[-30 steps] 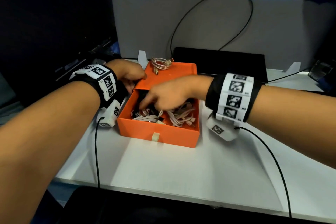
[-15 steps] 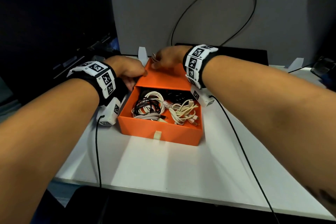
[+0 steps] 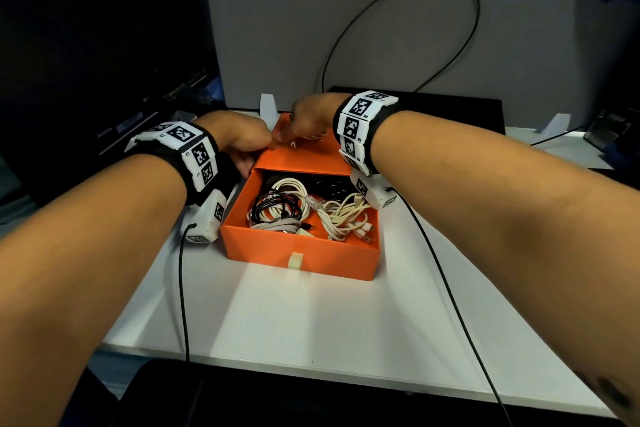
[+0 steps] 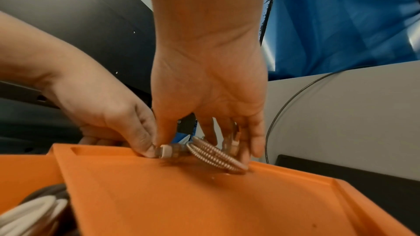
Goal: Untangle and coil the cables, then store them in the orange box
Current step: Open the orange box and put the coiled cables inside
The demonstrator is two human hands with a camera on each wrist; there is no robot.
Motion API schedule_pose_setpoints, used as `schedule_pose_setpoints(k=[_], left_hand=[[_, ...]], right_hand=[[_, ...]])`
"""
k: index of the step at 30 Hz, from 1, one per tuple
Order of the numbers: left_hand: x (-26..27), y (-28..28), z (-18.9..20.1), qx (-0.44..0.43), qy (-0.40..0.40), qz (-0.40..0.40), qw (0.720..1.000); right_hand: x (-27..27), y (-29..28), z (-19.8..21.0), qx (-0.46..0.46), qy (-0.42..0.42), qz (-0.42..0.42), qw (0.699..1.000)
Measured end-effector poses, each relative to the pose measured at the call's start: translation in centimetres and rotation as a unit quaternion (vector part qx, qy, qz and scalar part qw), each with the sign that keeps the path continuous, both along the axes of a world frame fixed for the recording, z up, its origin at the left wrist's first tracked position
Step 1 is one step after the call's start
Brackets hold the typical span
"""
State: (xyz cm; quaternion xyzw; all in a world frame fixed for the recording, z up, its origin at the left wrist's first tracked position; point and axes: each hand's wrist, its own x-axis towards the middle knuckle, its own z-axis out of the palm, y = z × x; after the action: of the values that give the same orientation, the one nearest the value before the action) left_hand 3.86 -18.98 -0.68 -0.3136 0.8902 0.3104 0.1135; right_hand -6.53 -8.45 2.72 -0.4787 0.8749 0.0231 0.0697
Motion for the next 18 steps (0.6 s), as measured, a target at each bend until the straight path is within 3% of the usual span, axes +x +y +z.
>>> schedule_pose_setpoints(k=[7, 11, 14, 16, 18], left_hand=[[0.0, -0.3, -0.1, 0.006, 0.0, 0.009, 1.0], [0.1, -0.3, 0.0, 0.008, -0.003, 0.016, 1.0], [0.1, -0.2, 0.0, 0.004, 0.002, 0.016, 1.0], [0.0, -0.2, 0.0, -0.002, -0.001, 0.011, 1.0], [0.1, -0.2, 0.0, -0.005, -0.005, 0.008, 1.0]], right_hand=[[-0.6, 2.1, 0.3, 0.064, 0.117, 0.019, 0.991], [-1.4, 5.3, 2.3, -0.062, 0.018, 0.005, 0.998], [-0.4, 8.0, 3.7, -0.168, -0.081, 0.003, 0.983], [1.9, 10.3, 3.9, -0.194, -0.07, 0.058, 0.977], [4.8, 12.6, 3.0, -0.165, -0.03, 0.132, 0.977]])
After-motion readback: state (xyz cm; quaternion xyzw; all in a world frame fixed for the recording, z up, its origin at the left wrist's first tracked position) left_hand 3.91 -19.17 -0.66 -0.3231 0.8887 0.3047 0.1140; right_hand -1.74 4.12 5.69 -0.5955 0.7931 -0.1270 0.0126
